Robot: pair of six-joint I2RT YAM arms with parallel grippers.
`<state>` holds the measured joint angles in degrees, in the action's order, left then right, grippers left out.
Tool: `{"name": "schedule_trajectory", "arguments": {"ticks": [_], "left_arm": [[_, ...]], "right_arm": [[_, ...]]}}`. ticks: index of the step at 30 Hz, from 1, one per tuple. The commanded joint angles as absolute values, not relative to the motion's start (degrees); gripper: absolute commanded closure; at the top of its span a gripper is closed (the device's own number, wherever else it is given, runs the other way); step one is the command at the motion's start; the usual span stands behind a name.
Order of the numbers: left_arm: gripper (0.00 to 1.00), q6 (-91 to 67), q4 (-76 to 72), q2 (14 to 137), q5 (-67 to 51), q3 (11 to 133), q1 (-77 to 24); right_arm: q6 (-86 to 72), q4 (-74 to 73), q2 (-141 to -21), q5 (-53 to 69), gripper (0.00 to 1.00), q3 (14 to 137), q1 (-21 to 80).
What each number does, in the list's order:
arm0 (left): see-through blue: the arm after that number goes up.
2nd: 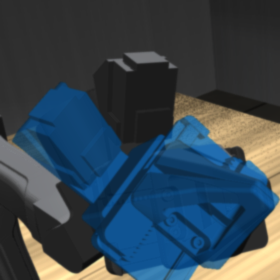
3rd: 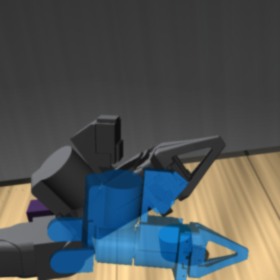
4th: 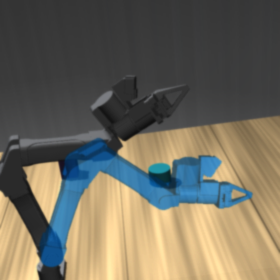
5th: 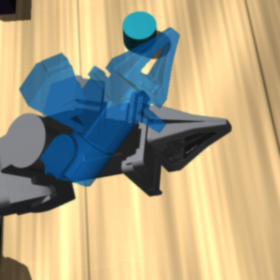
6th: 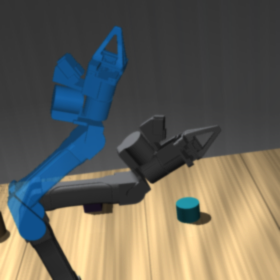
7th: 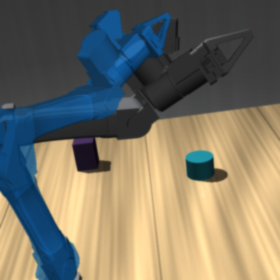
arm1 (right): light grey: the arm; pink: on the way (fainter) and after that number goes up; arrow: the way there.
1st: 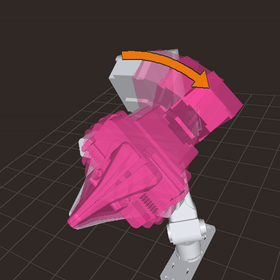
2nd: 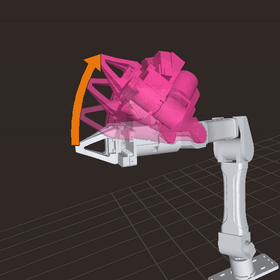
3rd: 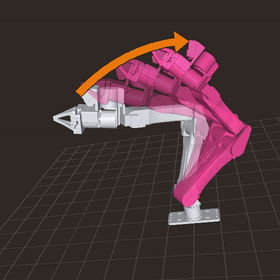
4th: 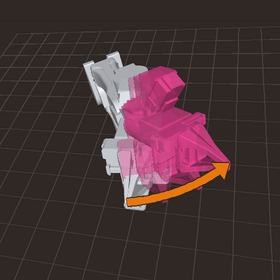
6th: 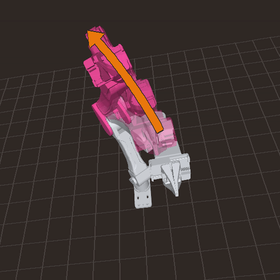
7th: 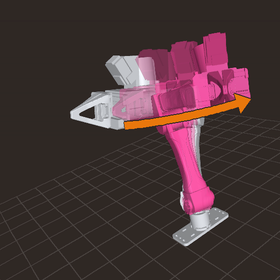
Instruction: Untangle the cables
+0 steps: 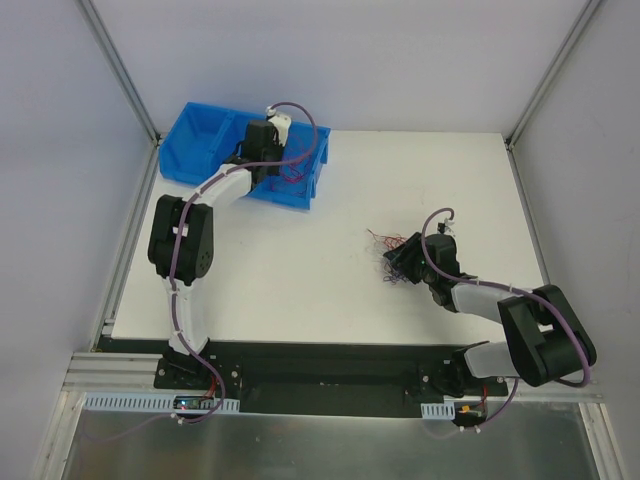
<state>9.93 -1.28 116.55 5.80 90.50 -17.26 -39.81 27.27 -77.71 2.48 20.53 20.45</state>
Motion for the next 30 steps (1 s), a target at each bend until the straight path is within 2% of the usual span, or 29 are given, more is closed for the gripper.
{"name": "schedule_trajectory", "arguments": {"ticks": [1,2,4,7,14,19,21,24,30], "left_arm": [[0.72,6.2,1.0,115.4,-1.5,94.0,-17.6],[0.63,5.0,1.5,115.0,-2.7,94.5,-17.7],[0.52,3.1,2.3,113.7,-6.1,94.8,-17.6],[0.43,0.2,3.1,110.5,-9.2,94.9,-17.6],[0.4,-12.8,5.1,96.7,-14.4,90.5,-17.6],[0.36,-28.5,0.2,83.1,-23.3,72.7,-17.8],[0.33,-30.9,-6.0,76.9,-24.8,61.8,-19.3],[0.31,-30.1,-6.5,68.8,-25.7,52.1,-20.0],[0.34,-29.3,-5.2,62.7,-33.0,41.5,-22.8]], "right_arm": [[-39.4,25.7,-79.1,3.3,0.46,21.5,20.3],[-39.3,25.7,-79.2,3.3,0.46,21.5,20.3],[-39.2,25.7,-79.3,3.4,0.46,21.6,20.3],[-38.8,25.6,-79.5,4.0,0.46,21.9,20.2],[-33.2,23.1,-84.7,12.6,0.46,28.2,23.1],[-24.7,25.8,-87.2,21.7,0.46,32.6,32.6],[-21.5,26.7,-84.9,19.8,0.45,32.5,37.9],[-17.6,26.7,-80.1,12.3,0.43,30.3,44.4],[-16.0,33.6,-69.0,1.3,0.35,21.4,46.3]]}}
